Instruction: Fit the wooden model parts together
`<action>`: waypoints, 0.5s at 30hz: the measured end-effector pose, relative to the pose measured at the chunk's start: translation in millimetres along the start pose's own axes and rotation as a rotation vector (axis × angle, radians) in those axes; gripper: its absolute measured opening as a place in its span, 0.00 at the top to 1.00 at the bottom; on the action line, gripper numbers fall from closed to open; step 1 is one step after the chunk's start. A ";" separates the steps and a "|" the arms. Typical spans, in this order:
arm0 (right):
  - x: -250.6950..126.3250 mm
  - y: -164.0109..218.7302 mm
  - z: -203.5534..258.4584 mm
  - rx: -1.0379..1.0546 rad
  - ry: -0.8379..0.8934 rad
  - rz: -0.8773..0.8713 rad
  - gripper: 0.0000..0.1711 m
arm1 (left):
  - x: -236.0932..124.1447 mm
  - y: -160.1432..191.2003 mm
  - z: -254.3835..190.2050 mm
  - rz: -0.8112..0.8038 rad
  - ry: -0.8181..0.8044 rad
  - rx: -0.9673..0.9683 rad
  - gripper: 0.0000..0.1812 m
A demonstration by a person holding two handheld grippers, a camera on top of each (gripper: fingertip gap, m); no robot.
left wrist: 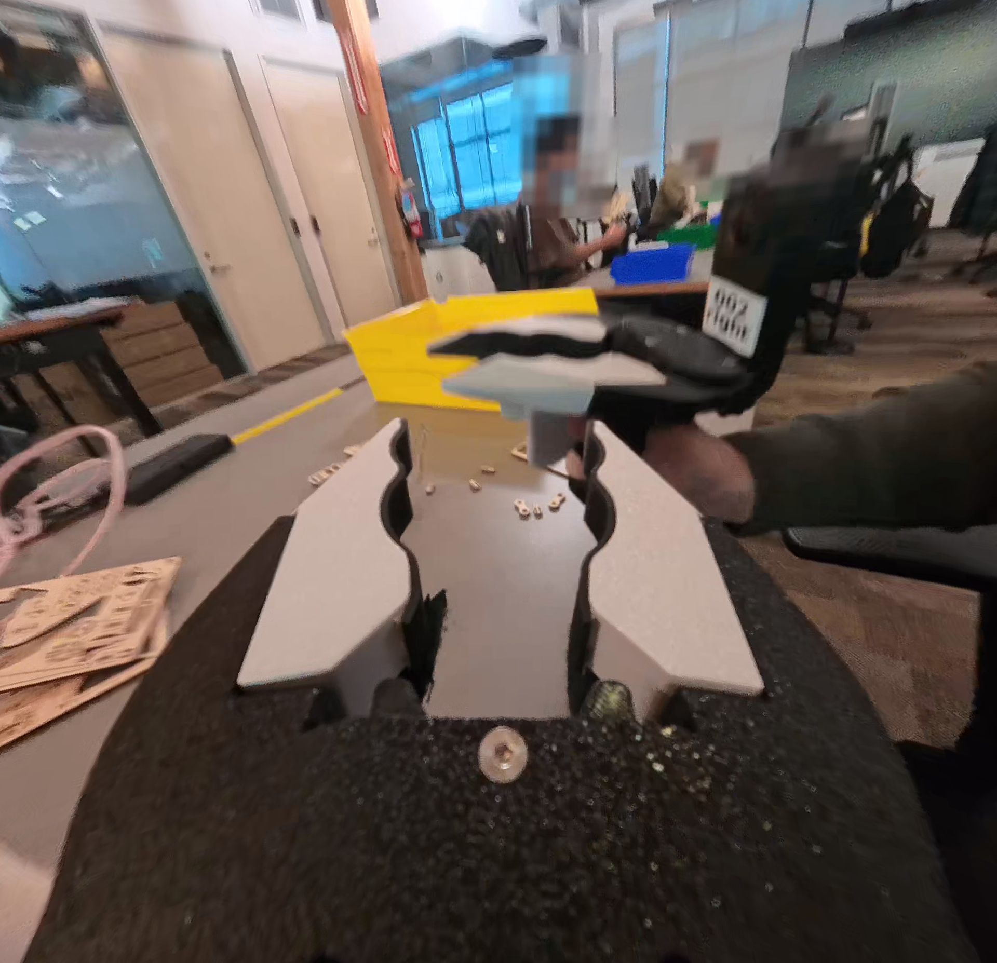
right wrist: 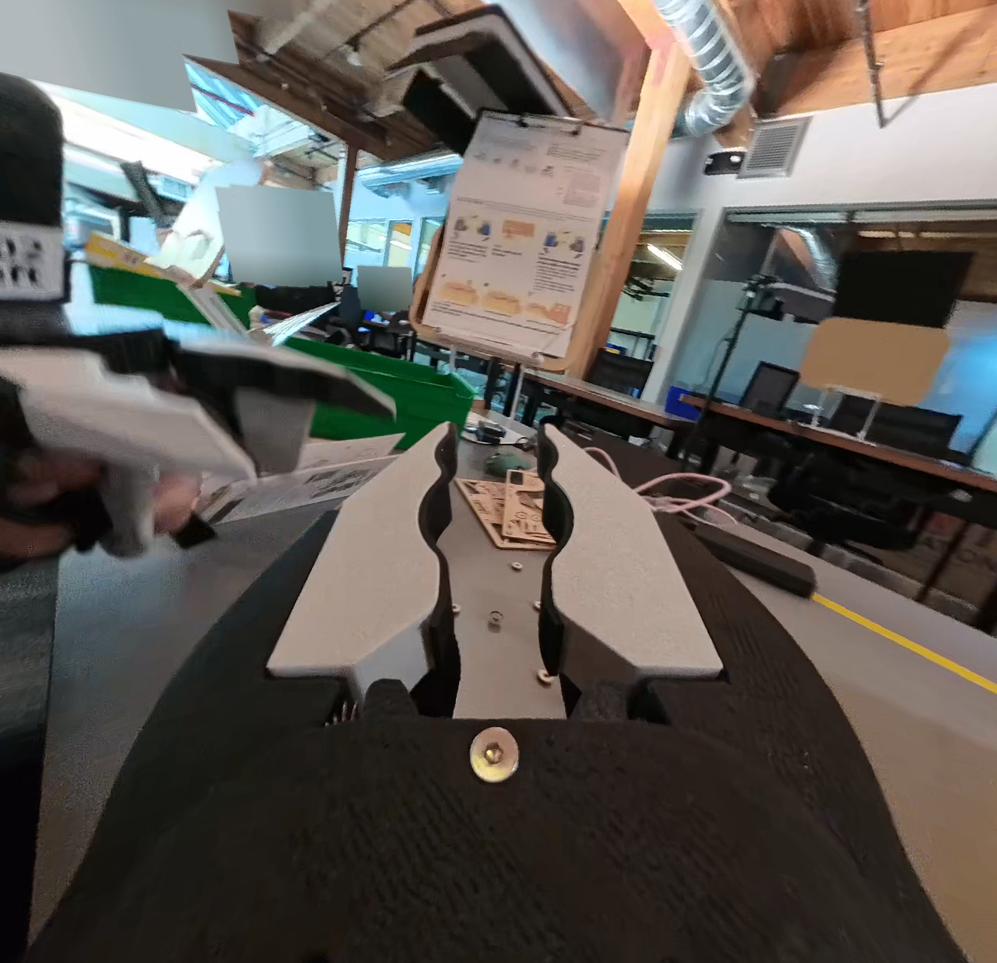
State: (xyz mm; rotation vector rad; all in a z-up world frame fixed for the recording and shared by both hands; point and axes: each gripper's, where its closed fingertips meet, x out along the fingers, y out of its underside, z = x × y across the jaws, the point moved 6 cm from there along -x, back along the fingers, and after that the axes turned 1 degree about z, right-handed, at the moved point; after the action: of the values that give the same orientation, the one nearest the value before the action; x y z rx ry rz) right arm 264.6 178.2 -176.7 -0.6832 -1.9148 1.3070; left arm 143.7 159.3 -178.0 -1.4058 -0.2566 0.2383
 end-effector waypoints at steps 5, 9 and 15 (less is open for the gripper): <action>17.2 15.9 30.8 -0.138 -0.127 -0.030 0.84 | -82.2 -20.0 35.0 -0.056 -0.301 0.134 0.71; 20.1 15.8 40.5 -0.189 -0.190 -0.056 0.87 | -139.5 10.9 79.0 0.105 -0.560 0.116 0.76; 14.3 11.5 31.7 -0.215 -0.112 -0.069 0.90 | -149.5 57.7 93.5 0.346 -0.606 0.013 0.80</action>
State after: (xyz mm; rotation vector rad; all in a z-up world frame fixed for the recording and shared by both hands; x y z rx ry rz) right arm 231.2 175.1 -191.3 -0.6544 -2.1727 1.1278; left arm -28.4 208.6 -226.8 -1.3307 -0.5055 0.9549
